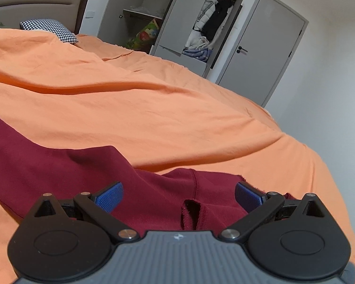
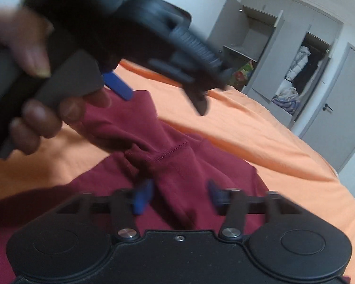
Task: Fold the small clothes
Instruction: 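Lift the sleeve and lay it across the shirt body, open right gripper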
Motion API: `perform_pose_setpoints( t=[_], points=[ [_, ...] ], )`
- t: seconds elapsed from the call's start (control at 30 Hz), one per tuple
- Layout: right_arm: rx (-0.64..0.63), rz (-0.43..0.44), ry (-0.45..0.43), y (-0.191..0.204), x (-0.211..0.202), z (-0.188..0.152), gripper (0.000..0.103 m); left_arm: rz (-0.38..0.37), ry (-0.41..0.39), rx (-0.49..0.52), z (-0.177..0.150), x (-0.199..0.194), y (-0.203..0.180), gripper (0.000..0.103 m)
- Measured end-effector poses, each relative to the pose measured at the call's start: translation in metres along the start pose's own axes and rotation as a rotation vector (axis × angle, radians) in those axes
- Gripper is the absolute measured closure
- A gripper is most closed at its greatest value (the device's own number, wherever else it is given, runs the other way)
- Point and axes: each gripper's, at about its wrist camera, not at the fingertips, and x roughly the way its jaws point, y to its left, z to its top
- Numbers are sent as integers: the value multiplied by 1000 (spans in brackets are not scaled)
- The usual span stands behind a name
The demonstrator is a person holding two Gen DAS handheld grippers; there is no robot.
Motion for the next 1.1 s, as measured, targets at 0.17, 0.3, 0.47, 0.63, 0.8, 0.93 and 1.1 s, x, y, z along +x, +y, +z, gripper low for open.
perform_pose_setpoints(
  t=[0.17, 0.3, 0.47, 0.63, 0.8, 0.93, 1.1],
  points=[
    [161, -93, 14, -47, -54, -37, 4, 79, 24, 70, -14, 14, -12, 0],
    [381, -171, 23, -99, -92, -83, 1, 120, 18, 125, -37, 22, -25, 1],
    [650, -374, 68, -160, -120, -133, 5, 177, 6, 190, -56, 26, -35, 1],
    [818, -406, 141, -203, -114, -172, 65, 244, 31, 196, -63, 34, -34, 0],
    [874, -380, 160, -202, -117, -189, 86, 240, 52, 169, -67, 38, -26, 0],
    [875, -440, 147, -201, -128, -193, 95, 240, 51, 160, -67, 37, -23, 0],
    [861, -454, 147, -196, -151, -198, 80, 236, 41, 183, -69, 32, -25, 1]
  ],
)
